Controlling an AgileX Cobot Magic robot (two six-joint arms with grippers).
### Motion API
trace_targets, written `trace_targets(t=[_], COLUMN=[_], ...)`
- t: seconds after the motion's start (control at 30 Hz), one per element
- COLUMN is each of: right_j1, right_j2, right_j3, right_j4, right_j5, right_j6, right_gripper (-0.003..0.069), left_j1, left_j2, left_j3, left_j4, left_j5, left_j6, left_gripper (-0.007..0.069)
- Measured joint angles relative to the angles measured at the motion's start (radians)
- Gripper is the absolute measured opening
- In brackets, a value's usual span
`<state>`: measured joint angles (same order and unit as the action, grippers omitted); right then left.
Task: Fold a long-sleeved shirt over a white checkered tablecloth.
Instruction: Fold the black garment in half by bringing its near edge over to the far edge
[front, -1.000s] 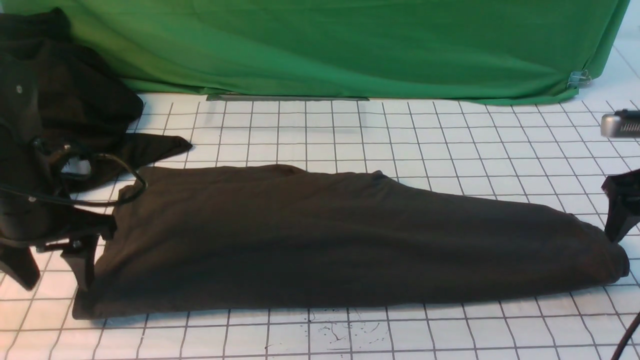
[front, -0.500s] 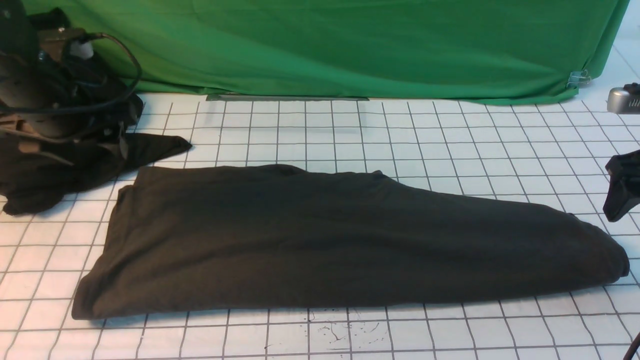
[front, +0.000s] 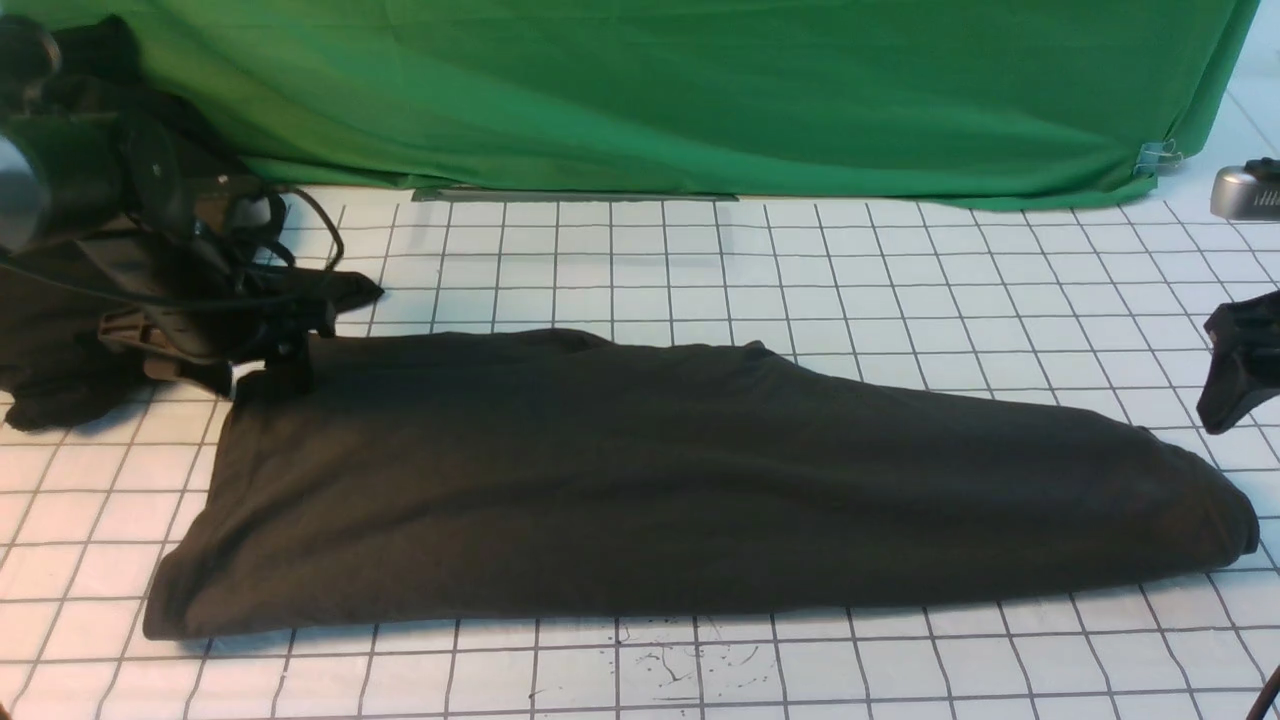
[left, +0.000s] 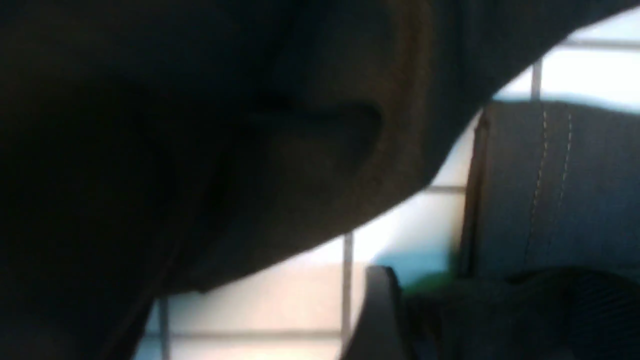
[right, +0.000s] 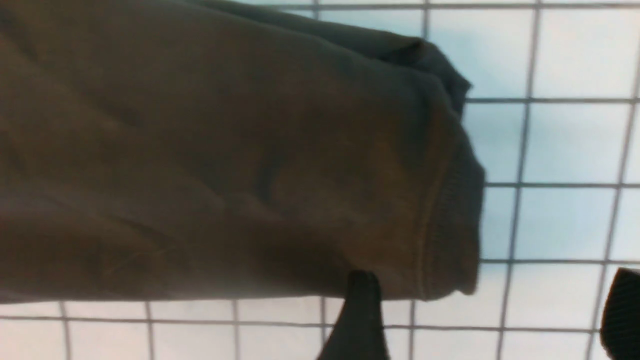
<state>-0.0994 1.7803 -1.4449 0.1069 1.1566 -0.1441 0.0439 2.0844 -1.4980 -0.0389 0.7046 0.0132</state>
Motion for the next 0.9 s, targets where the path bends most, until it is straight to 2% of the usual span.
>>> trace_targets(t=[0.13, 0.17, 0.2, 0.27, 0.3, 0.33, 0.43, 0.6, 0.9], right_j1=[0.059, 0.093, 0.099, 0.187, 0.202, 0.273, 0.388, 0.508, 0.642], right_j2=[0.000, 0.000, 0.000, 0.008, 0.012, 0.035, 0.115, 0.288, 0.620], right_j3=[-0.033, -0.048, -0.055, -0.103, -0.108, -0.168, -0.299, -0.522, -0.892], right_j4=[0.039, 0.049, 0.051, 0.062, 0.062, 0.067, 0.074, 0.091, 0.137], right_j5=[-0.001, -0.002, -0.003, -0.016, -0.016, -0.041, -0.078, -0.091, -0.097], right_j6=[-0.030, -0.040, -0.042, -0.067, -0.067, -0.079, -0.103, -0.142, -0.191], right_gripper=[0.0544, 0.0532, 0.0526, 0.0491, 0.0489, 0.0475, 0.0475, 0.0481, 0.0480], left_j1=[0.001, 0.001, 0.001, 0.001, 0.001, 0.001, 0.001, 0.001, 0.001], left_j2=[0.004, 0.008, 0.008, 0.009, 0.009, 0.006, -0.013, -0.032, -0.032], left_j3=[-0.007, -0.016, -0.016, -0.041, -0.046, -0.066, -0.103, -0.114, -0.114], left_j4=[-0.023, -0.033, -0.035, -0.036, -0.035, -0.029, -0.027, -0.028, -0.030], left_j5=[0.004, 0.015, 0.018, 0.067, 0.071, 0.106, 0.152, 0.183, 0.203], left_j6=[0.064, 0.070, 0.071, 0.077, 0.077, 0.078, 0.079, 0.081, 0.082], left_gripper=[0.0290, 0.0219, 0.0207, 0.0065, 0.0059, 0.0030, 0.0027, 0.0027, 0.0027])
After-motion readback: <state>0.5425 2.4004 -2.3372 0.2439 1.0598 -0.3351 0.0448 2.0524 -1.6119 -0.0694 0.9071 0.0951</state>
